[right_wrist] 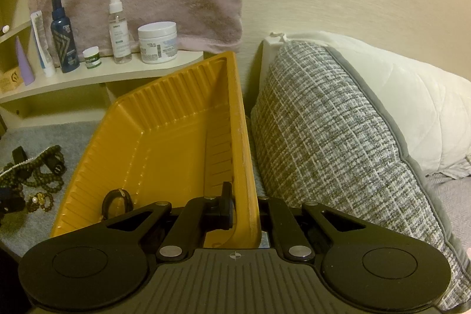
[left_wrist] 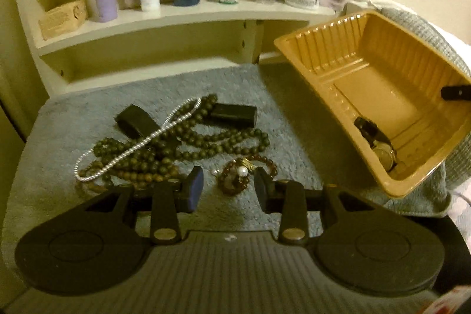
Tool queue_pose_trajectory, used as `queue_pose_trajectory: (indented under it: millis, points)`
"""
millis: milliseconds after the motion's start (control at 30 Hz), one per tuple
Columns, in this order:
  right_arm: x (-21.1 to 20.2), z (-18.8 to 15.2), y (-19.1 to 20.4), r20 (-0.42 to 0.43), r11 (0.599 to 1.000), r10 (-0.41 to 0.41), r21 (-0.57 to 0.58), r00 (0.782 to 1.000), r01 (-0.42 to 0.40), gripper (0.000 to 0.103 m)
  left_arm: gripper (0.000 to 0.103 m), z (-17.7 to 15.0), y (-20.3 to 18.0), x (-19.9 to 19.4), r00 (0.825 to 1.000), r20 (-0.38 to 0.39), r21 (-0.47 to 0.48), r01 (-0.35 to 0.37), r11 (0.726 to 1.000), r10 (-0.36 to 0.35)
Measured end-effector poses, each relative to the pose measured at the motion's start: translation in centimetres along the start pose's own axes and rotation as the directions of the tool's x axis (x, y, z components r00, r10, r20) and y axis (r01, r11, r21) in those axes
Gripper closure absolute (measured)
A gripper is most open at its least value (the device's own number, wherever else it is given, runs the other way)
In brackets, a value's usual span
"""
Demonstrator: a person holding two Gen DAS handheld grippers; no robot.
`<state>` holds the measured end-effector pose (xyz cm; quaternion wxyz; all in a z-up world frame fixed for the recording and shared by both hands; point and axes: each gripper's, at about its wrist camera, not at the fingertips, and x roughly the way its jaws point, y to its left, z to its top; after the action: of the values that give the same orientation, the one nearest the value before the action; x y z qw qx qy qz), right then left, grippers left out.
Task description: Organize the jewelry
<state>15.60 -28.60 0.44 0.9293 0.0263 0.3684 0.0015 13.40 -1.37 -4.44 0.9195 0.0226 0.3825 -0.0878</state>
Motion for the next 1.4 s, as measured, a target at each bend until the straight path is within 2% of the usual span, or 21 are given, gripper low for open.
queue_pose_trajectory:
  millis: [133,200,433,567,733,1067,1300,1400]
  points:
    - [0.0,0.0,0.0,0.000,1.000,-0.001,0.000,1.000,0.001,0.099,0.071,-0.4,-0.9,1.0,1.000,-0.005,0.044,0.010,0.999,-0.009]
    - [0.0,0.0,0.0,0.000,1.000,0.000,0.000,1.000,0.000,0.099,0.078,-0.5,-1.3,1.6,1.000,-0.007,0.062,0.014,0.998,-0.013]
    - [0.1,0.0,0.0,-0.003,1.000,-0.001,-0.002,1.000,0.001,0.099,0.085,-0.2,-1.9,2.5,1.000,-0.008,0.126,-0.002,0.992,0.003]
    - [0.1,-0.1,0.0,-0.002,1.000,-0.001,-0.002,1.000,0.001,0.099,0.093,-0.3,-1.9,2.4,1.000,-0.010,0.141,-0.011,0.990,0.012]
    - [0.1,-0.1,-0.1,-0.001,1.000,0.000,-0.003,1.000,0.000,0.099,0.095,-0.2,-1.6,2.1,1.000,-0.007,0.139,-0.010,0.990,0.011]
    - [0.1,-0.1,0.0,-0.001,1.000,-0.001,-0.003,1.000,0.001,0.099,0.096,1.7,-2.1,0.0,0.998,0.067,0.128,0.012,0.992,-0.021]
    - [0.1,0.0,0.0,-0.001,1.000,-0.001,0.000,1.000,0.001,0.099,0.096,3.1,-3.9,-0.9,0.991,0.120,0.163,0.037,0.986,-0.057]
    - [0.1,0.0,0.0,0.000,1.000,-0.001,-0.001,1.000,0.001,0.099,0.096,3.1,-5.0,-1.1,0.989,0.144,0.231,-0.008,0.973,-0.026]
